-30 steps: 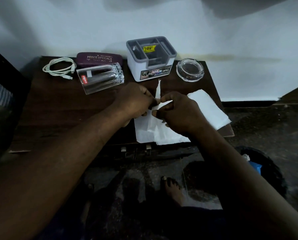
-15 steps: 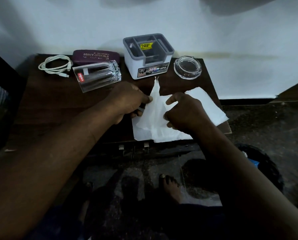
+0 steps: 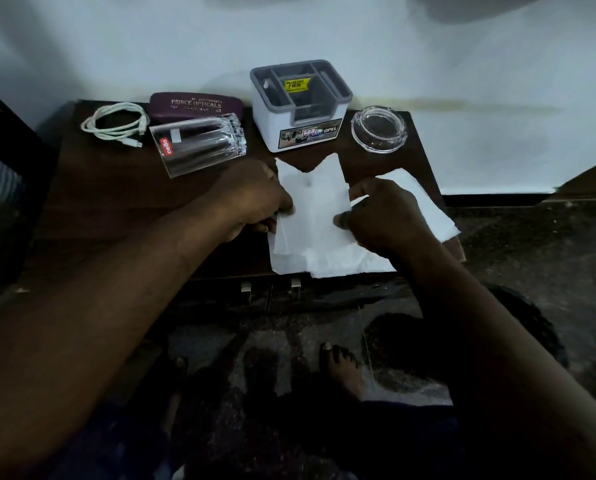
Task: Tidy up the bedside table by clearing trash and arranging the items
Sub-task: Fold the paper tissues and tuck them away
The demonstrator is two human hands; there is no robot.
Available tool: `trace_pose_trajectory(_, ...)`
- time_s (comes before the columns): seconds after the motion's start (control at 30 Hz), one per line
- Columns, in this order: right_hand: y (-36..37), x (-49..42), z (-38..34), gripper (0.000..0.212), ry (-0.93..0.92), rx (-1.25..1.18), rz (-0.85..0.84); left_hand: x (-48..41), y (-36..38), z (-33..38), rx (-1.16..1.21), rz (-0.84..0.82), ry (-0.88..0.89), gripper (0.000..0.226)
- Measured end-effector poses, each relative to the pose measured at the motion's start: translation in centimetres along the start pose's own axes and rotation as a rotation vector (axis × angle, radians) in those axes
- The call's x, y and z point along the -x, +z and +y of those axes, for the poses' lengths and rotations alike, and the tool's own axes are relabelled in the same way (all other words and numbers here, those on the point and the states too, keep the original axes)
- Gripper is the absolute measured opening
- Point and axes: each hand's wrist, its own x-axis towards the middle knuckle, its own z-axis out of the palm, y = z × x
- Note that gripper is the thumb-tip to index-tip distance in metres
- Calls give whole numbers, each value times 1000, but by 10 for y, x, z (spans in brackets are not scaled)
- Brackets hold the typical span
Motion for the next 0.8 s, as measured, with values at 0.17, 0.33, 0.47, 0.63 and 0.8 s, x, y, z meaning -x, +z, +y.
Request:
trace_pose_trajectory(0.17,-12,-3,4,33,23,56,-36,1,-8,-1,-11,-56,-56,24)
trace_pose_trajectory(0.33,-17,-1,11,36,48,103,-91,8,-6,-5,-131,-177,-97,35)
trace_pose_trajectory(0.47,-11,-2,13,39,45,130,-82,8,-2,-5,-257,-171,-72,29)
trace_pose_trajectory(0.63,-10,-3,15,42,55,200,-99,7,-3,-6,-444,-120,-64,28)
trace_pose_trajectory(0.8,-12,-3,17,47,72,217,-68,3,0,-7,-747,28,38,81)
